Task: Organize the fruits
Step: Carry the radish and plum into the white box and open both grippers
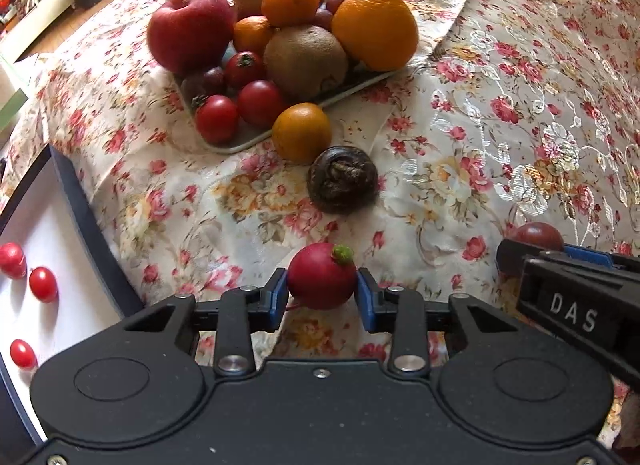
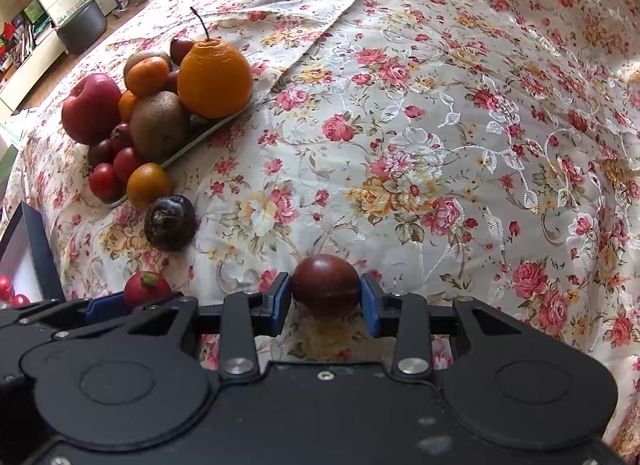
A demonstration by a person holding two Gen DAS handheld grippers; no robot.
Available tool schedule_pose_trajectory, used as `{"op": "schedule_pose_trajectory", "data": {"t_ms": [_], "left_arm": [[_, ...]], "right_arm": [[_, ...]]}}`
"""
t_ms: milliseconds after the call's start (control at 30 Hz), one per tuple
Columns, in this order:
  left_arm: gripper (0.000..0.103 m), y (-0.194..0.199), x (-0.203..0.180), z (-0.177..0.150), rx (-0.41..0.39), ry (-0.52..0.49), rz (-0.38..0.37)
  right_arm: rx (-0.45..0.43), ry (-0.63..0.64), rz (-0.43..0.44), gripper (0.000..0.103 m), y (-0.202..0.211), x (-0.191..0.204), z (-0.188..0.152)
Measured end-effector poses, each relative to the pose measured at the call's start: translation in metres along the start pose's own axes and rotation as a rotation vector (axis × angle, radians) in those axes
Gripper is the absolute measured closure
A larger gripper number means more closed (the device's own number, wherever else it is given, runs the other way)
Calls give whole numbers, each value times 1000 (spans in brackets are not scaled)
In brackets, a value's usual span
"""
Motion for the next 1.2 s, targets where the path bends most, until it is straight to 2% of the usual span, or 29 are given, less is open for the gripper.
{"op": "schedule_pose_trajectory", "data": {"t_ms": [200, 400, 567, 733, 833, 900, 1000, 1200], "left_arm": [[58, 20, 25, -14, -17, 41, -2], [58, 37, 73, -36, -12, 122, 13], [58, 41, 127, -55, 22, 210, 35], [58, 35, 177, -75, 77, 298, 2], [58, 35, 210, -83, 87, 348, 16], [58, 36, 231, -85, 82, 387, 28], [58, 36, 260, -86, 73, 478, 0], [58, 22, 300, -81, 72, 609, -26]], "right_arm": [[-14, 15, 11, 65, 12, 8, -3], [-12, 93, 30, 65, 22, 40, -14], [23, 207, 65, 65, 23, 92, -35], [82, 340, 110, 65, 20, 157, -66], [117, 422, 123, 65, 18, 196, -86], [135, 463, 123, 65, 15, 218, -95], [153, 515, 110, 65, 10, 249, -107], [150, 552, 35, 65, -6, 287, -104]]}}
Point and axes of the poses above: each gripper's, at about its wrist camera, not at the fingertips, and y roughly against the way its jaws point, x to its left, z to its top, the point moved 10 cm from there along -y, roughly the way its jaws point, and after that the axes turned 13 degrees about x, right-handed, at the moved point
